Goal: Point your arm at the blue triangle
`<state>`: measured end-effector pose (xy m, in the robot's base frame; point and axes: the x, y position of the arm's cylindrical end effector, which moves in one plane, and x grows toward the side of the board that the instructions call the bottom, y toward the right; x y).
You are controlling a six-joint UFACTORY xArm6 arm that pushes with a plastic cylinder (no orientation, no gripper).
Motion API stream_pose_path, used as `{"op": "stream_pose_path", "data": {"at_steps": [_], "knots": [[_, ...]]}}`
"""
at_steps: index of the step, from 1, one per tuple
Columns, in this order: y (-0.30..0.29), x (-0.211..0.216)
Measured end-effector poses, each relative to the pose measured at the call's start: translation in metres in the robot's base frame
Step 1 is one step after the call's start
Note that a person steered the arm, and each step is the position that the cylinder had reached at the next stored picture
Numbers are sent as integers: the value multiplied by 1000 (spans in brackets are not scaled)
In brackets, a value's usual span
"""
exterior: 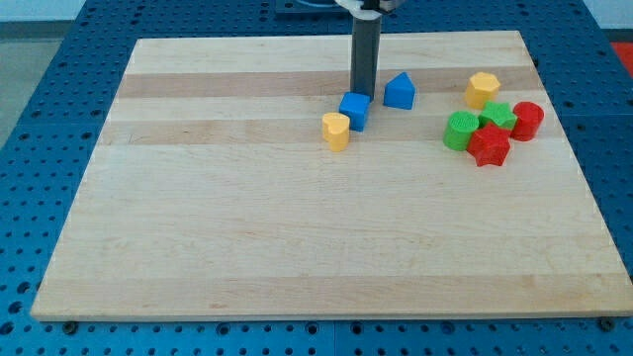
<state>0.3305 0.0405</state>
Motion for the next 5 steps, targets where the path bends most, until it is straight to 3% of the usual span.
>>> {"op": "stream_pose_path", "data": {"at_steps": [1, 3, 5], "knots": [[-2, -1], [0, -52], [66, -56]]}}
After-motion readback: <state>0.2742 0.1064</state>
